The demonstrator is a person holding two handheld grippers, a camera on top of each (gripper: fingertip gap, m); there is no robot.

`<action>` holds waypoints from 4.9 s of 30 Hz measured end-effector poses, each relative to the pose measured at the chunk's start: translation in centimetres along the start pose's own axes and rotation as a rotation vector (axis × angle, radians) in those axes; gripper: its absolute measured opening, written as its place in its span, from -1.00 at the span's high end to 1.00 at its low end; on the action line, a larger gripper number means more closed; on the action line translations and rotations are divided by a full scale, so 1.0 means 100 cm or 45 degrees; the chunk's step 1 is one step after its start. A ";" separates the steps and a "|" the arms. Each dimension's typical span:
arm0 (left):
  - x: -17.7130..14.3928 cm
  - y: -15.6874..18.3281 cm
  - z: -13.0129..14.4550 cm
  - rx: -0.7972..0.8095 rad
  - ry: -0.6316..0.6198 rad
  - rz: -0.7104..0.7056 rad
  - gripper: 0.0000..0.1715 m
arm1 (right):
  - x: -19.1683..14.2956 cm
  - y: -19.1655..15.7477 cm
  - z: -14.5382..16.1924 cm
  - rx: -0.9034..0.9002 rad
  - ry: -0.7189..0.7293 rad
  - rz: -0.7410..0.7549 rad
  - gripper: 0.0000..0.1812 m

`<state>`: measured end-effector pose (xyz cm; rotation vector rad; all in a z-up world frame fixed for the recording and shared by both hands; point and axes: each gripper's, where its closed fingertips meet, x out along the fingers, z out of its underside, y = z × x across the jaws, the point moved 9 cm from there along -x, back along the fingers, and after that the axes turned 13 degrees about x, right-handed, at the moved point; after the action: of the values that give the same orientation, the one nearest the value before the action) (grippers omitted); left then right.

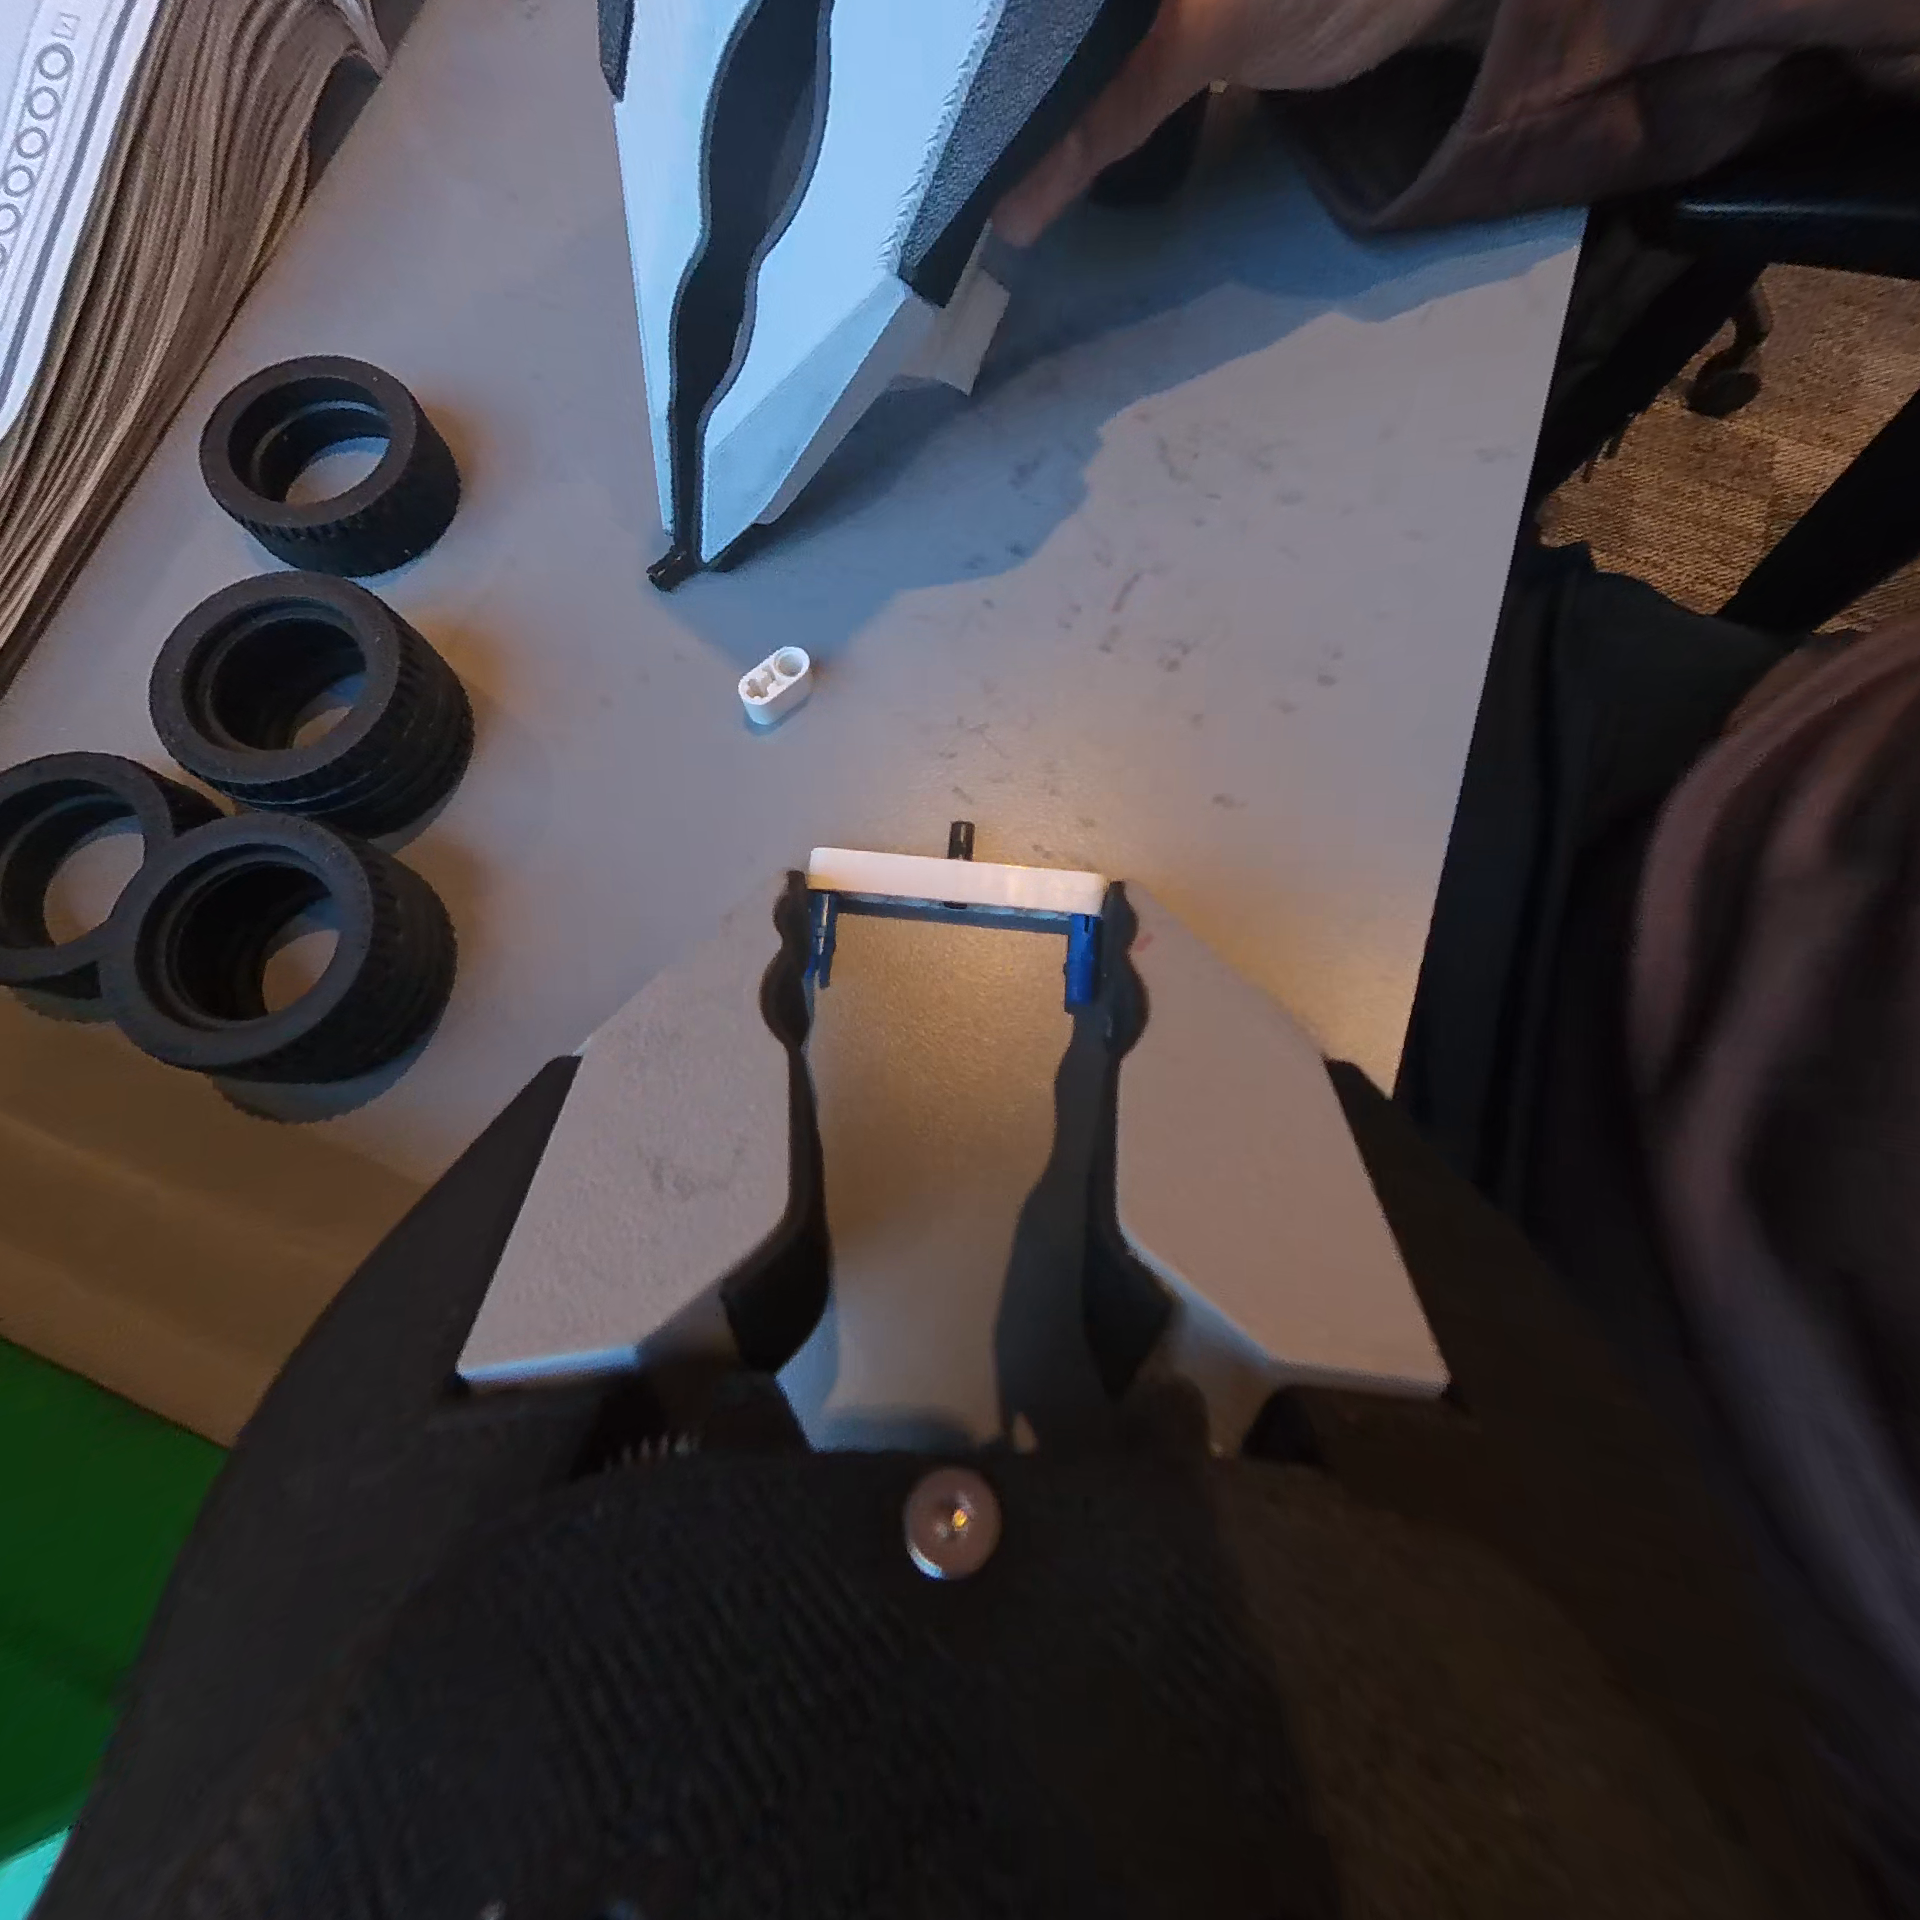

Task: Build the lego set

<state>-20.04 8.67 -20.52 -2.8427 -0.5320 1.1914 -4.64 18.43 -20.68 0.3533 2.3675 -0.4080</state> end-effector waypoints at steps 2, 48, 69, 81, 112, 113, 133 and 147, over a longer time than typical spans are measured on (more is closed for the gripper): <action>0.001 0.001 -0.001 0.021 0.003 0.015 0.37 | -0.002 -0.003 0.001 -0.015 0.008 0.011 0.96; 0.003 0.013 -0.005 0.140 0.031 0.159 0.37 | -0.005 -0.090 0.026 -0.366 -0.062 -0.240 0.98; 0.004 0.010 -0.006 0.084 0.005 0.074 0.38 | 0.001 -0.071 0.018 0.071 -0.151 -0.422 0.98; 0.005 0.009 -0.006 0.066 0.008 0.066 0.38 | -0.013 -0.067 0.026 -0.034 -0.065 -0.325 0.96; 0.004 0.010 -0.015 -0.040 0.104 0.226 0.13 | -0.018 -0.065 0.032 -0.120 -0.070 -0.335 0.96; 0.005 0.010 -0.013 -0.033 0.079 0.229 0.16 | -0.019 -0.066 0.032 -0.119 -0.071 -0.346 0.96; -0.014 0.022 -0.024 0.247 0.131 0.134 0.61 | -0.017 -0.074 0.023 -0.096 0.008 -0.392 0.96; 0.007 0.040 -0.027 0.612 -0.048 -0.171 0.98 | -0.022 -0.071 0.023 0.021 -0.005 -0.538 0.96</action>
<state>-16.49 5.47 -19.60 -2.3493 -0.3678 1.1629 -4.24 10.74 -19.50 -0.1469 2.4308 -0.6207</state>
